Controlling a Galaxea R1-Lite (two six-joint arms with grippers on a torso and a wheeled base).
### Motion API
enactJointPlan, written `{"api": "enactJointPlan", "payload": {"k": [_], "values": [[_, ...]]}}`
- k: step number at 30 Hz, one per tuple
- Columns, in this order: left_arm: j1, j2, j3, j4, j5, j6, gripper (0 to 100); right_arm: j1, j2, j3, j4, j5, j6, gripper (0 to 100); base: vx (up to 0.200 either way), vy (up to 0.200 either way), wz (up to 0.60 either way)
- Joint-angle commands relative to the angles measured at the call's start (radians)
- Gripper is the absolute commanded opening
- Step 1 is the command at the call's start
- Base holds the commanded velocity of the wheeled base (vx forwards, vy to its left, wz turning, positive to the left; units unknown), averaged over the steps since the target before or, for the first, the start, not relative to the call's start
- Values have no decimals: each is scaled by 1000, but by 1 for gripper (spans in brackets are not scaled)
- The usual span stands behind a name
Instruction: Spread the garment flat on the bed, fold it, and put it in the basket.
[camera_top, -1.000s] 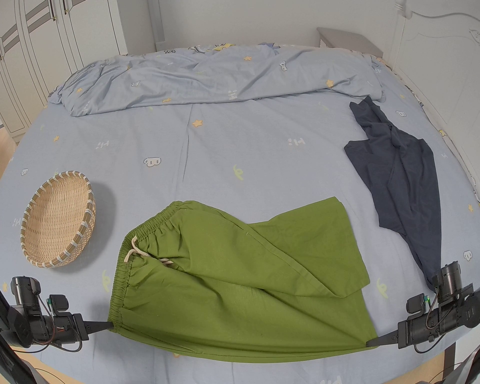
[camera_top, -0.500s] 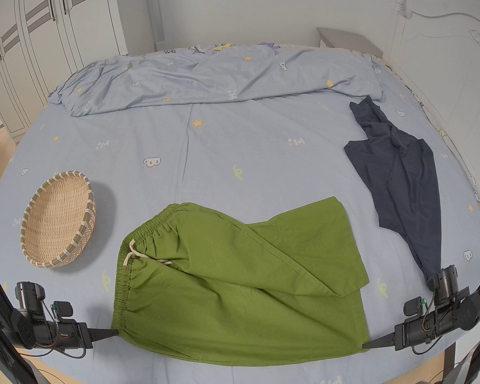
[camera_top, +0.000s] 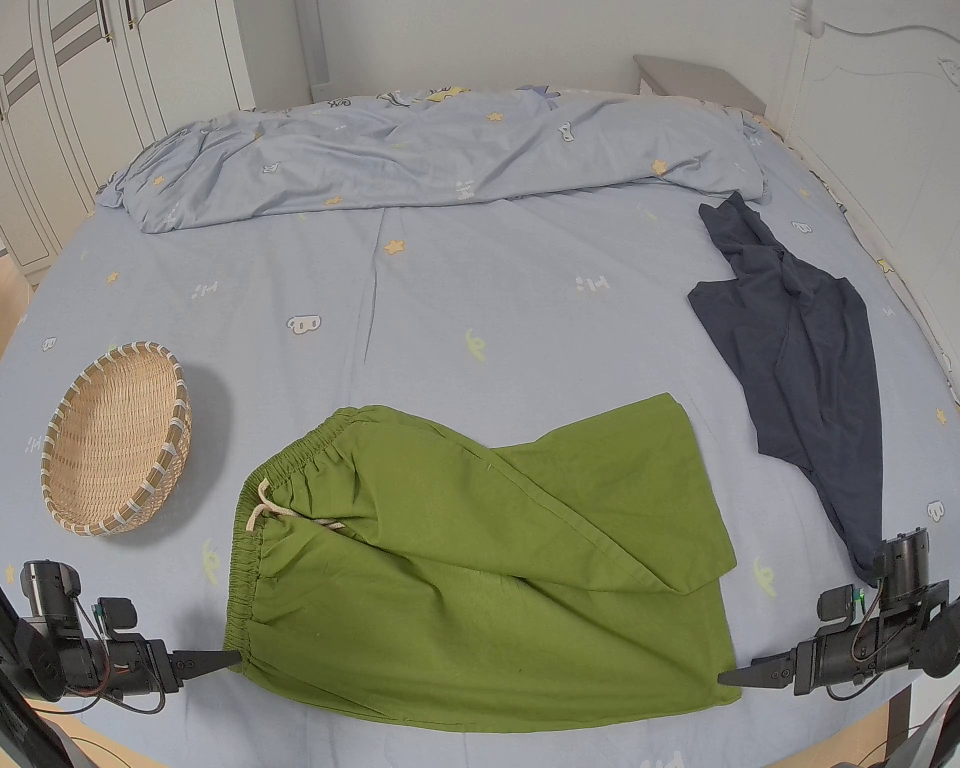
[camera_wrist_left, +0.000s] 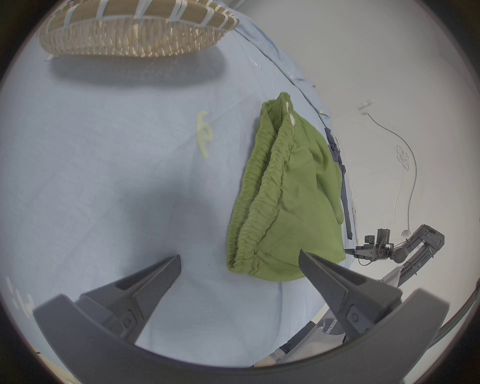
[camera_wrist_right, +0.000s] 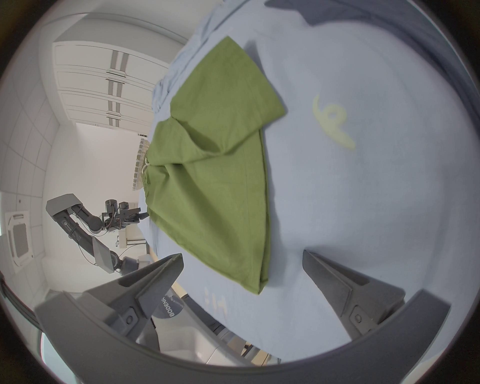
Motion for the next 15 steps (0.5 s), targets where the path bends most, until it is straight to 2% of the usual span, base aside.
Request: {"api": "enactJointPlan", "payload": {"k": [1, 3, 4, 6, 7, 8, 9, 12, 14, 15], "values": [[0, -143, -19, -3, -7, -53, 100, -29, -118, 26, -82, -49, 14, 100, 0, 0, 0], [-4, -182, -39, 5, -5, -83, 100, -31, -142, 15, -82, -63, 20, 100, 0, 0, 0], [-33, -243, -90, 9, -1, -159, 100, -31, -181, -23, -78, -85, 41, 100, 0, 0, 0], [-113, -289, -160, 11, 24, -244, 100, -26, -207, -75, -64, -109, 63, 100, 0, 0, 0], [-122, -292, -173, 11, 31, -254, 100, -26, -210, -83, -61, -114, 63, 100, 0, 0, 0], [-168, -304, -252, 25, 87, -308, 100, -26, -214, -141, -38, -149, 63, 100, 0, 0, 0], [-181, -304, -275, 32, 103, -319, 100, -26, -214, -161, -30, -160, 63, 100, 0, 0, 0], [-293, -289, -484, 170, 235, -342, 100, -23, -214, -330, 87, -221, 64, 100, 0, 0, 0], [-326, -260, -578, 252, 271, -351, 100, -20, -216, -401, 156, -221, 67, 100, 0, 0, 0], [-356, -220, -680, 328, 283, -374, 100, -15, -214, -465, 220, -215, 66, 100, 0, 0, 0]]}}
